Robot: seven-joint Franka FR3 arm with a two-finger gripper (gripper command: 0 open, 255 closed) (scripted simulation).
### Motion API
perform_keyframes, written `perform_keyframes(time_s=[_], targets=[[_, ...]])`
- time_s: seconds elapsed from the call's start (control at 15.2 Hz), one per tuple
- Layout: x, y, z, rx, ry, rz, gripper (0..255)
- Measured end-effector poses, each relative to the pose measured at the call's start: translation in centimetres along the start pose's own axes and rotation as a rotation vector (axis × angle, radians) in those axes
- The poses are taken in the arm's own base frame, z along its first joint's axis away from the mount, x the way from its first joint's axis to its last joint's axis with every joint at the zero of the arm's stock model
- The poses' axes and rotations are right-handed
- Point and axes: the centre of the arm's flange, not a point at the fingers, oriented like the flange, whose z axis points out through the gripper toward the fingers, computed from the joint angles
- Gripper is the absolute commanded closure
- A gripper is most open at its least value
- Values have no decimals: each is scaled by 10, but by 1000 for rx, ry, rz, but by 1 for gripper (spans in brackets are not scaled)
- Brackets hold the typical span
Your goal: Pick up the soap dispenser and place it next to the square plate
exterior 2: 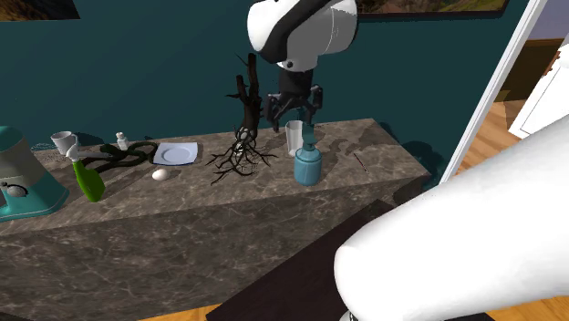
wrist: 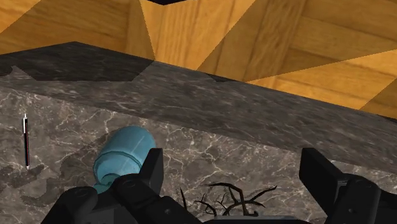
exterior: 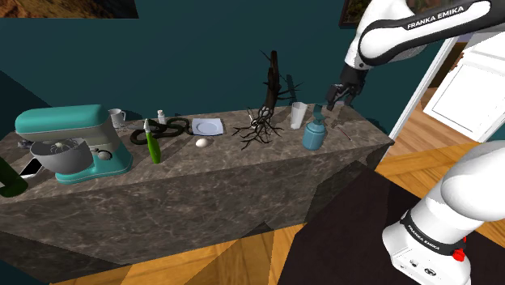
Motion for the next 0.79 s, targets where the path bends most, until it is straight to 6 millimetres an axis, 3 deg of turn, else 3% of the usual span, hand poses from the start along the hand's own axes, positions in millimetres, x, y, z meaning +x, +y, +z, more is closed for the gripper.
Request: perform_keyframes(time_s=[0.79], targets=[[72, 79, 103, -17, 88, 99, 0]])
